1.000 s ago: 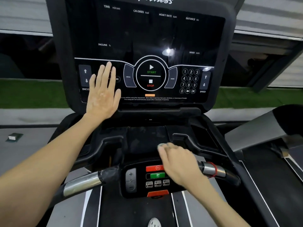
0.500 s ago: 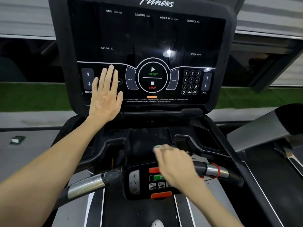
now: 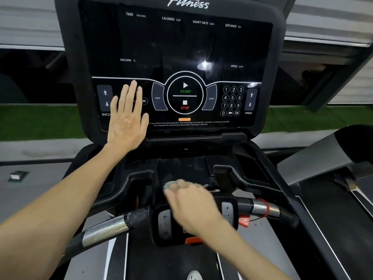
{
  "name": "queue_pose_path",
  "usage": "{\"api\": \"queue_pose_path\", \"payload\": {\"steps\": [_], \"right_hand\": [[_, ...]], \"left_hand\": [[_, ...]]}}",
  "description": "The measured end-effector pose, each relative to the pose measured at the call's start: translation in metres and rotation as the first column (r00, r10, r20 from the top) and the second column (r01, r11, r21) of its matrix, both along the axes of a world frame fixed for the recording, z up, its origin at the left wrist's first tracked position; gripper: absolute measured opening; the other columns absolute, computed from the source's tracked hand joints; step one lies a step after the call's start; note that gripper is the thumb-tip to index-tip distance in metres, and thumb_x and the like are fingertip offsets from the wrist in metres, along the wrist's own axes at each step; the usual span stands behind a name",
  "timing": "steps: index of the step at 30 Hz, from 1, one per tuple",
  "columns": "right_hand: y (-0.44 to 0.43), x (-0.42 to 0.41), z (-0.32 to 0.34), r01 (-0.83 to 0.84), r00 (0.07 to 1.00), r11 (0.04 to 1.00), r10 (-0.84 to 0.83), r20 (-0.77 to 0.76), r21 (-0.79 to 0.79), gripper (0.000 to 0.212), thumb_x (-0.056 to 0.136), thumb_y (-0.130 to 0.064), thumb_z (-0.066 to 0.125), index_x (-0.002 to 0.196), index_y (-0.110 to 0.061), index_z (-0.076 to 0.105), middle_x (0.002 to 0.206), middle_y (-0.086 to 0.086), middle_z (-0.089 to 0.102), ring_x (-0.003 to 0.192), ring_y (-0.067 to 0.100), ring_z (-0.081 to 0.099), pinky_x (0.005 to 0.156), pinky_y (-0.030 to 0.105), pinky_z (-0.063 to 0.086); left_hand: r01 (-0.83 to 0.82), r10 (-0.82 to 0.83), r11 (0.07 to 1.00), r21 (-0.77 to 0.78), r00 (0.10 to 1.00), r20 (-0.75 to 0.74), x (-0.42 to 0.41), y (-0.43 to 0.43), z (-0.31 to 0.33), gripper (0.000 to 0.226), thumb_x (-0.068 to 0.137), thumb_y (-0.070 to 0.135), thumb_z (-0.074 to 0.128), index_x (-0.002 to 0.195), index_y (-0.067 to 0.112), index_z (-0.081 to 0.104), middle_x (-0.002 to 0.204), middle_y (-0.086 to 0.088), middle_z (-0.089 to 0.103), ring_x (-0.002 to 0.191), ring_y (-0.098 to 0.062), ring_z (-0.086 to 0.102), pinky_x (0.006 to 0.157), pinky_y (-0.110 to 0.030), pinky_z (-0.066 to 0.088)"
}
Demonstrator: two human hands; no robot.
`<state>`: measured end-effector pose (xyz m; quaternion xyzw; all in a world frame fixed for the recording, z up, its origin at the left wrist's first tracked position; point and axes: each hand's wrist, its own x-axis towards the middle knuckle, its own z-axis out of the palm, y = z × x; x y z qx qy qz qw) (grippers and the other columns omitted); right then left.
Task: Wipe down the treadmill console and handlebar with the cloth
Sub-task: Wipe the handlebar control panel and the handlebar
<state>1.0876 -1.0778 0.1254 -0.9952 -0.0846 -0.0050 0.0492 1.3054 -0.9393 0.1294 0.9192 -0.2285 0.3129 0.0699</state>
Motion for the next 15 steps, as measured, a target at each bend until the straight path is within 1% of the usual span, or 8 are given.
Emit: {"api": "queue_pose_path", "payload": {"steps": [1,4,6,8,10,12,15], "right_hand": [[-0.015,-0.003,0.002,0.052,0.999,0.998,-0.053,-0.011,-0.023,0.029,0.096,-0.020,0.032,0.105,-0.017,0.060,0.094,0.009,0.064,0.080,0.032,0.066,0.068,0.040,0.051],[-0.052,-0.016,0.010,0.206,0.978,0.979,-0.206,-0.020,-0.003,0.031,0.102,-0.017,0.030,0.121,-0.018,0.054,0.113,0.006,0.061,0.093,0.029,0.063,0.076,0.038,0.049],[-0.057,-0.019,0.012,0.257,0.966,0.966,-0.258,-0.032,-0.033,0.030,0.102,-0.017,0.028,0.120,-0.018,0.052,0.114,0.004,0.059,0.095,0.027,0.061,0.077,0.038,0.048],[-0.047,-0.013,0.013,0.275,0.960,0.961,-0.276,-0.054,-0.035,0.032,0.103,-0.022,0.025,0.114,-0.017,0.054,0.110,0.005,0.060,0.095,0.027,0.060,0.079,0.037,0.047],[-0.030,-0.006,0.013,0.242,0.969,0.970,-0.242,-0.044,-0.003,0.039,0.104,-0.033,0.021,0.115,-0.020,0.056,0.110,0.004,0.062,0.096,0.026,0.062,0.080,0.036,0.045],[-0.006,-0.001,0.011,0.148,0.989,0.987,-0.146,-0.036,0.059,0.043,0.102,-0.040,0.022,0.116,-0.020,0.058,0.111,0.004,0.061,0.098,0.026,0.061,0.080,0.036,0.042],[0.027,0.007,0.010,0.039,0.993,0.987,-0.022,-0.112,0.155,0.038,0.100,-0.042,0.036,0.117,-0.018,0.060,0.114,0.007,0.061,0.102,0.029,0.058,0.084,0.038,0.039]], "left_hand": [[0.000,0.000,1.000,0.001,1.000,-0.002,0.000,0.000,0.000,0.066,0.101,0.027,0.042,0.155,0.003,0.012,0.164,-0.016,0.008,0.151,-0.031,0.007,0.120,-0.049,0.013],[-0.005,0.005,1.000,0.005,1.000,-0.005,0.001,0.000,0.000,0.066,0.102,0.028,0.040,0.155,0.003,0.011,0.164,-0.015,0.006,0.151,-0.031,0.006,0.120,-0.049,0.013],[-0.008,0.008,1.000,0.008,1.000,-0.006,0.001,0.000,-0.001,0.066,0.102,0.029,0.039,0.155,0.003,0.010,0.164,-0.015,0.006,0.152,-0.030,0.006,0.120,-0.049,0.013],[-0.006,0.006,1.000,0.006,1.000,-0.009,0.001,0.000,-0.002,0.066,0.102,0.028,0.039,0.155,0.004,0.010,0.164,-0.015,0.006,0.152,-0.030,0.006,0.120,-0.049,0.013],[-0.005,0.005,1.000,0.002,1.000,-0.007,0.002,-0.001,-0.003,0.066,0.102,0.028,0.039,0.155,0.004,0.010,0.164,-0.015,0.005,0.152,-0.030,0.005,0.120,-0.048,0.012],[-0.003,0.003,1.000,0.001,1.000,-0.007,0.002,0.000,-0.003,0.066,0.102,0.028,0.039,0.156,0.004,0.009,0.164,-0.014,0.005,0.152,-0.030,0.005,0.120,-0.048,0.011],[0.002,-0.002,1.000,-0.005,1.000,-0.008,0.001,0.000,-0.003,0.066,0.102,0.028,0.039,0.156,0.004,0.009,0.164,-0.014,0.005,0.152,-0.029,0.005,0.120,-0.047,0.011]]}}
